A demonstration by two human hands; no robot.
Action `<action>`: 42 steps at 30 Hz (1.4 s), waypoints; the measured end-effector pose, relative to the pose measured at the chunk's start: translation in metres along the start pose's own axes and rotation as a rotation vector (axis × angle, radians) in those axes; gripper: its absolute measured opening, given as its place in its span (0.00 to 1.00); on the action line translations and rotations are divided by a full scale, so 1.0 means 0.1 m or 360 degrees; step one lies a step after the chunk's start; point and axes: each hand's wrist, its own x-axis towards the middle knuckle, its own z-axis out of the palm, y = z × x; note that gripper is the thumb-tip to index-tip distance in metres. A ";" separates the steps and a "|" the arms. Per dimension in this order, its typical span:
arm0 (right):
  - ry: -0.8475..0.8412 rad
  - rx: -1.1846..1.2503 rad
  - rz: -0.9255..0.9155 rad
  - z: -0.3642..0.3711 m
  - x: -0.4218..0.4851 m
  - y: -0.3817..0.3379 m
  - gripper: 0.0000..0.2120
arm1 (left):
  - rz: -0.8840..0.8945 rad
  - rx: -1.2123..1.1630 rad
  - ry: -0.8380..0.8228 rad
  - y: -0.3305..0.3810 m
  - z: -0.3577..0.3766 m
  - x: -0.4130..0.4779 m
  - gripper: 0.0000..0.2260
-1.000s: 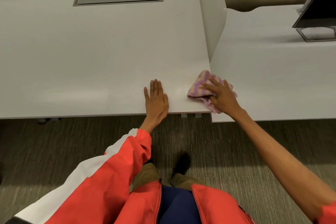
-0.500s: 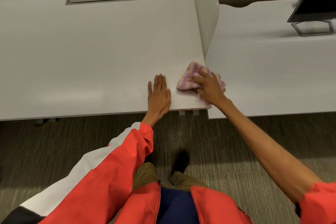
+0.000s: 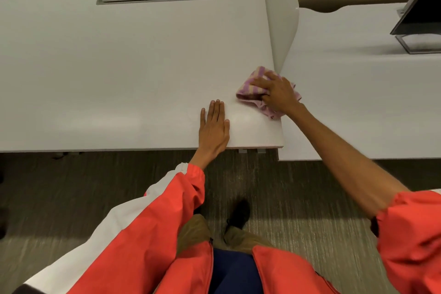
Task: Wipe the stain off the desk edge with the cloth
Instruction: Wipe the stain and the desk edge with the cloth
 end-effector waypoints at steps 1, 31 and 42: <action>-0.0024 -0.0054 0.0021 0.00 0.11 -0.01 0.27 | 0.0003 0.0004 0.0003 0.00 0.00 0.00 0.27; 0.0189 0.0081 0.0345 0.08 -0.07 -0.30 0.19 | 0.0029 0.0002 -0.0082 -0.03 -0.04 0.01 0.26; 0.0201 0.0218 0.0284 0.18 -1.09 -0.45 0.19 | -0.0027 -0.0070 -0.0007 0.01 0.01 0.02 0.26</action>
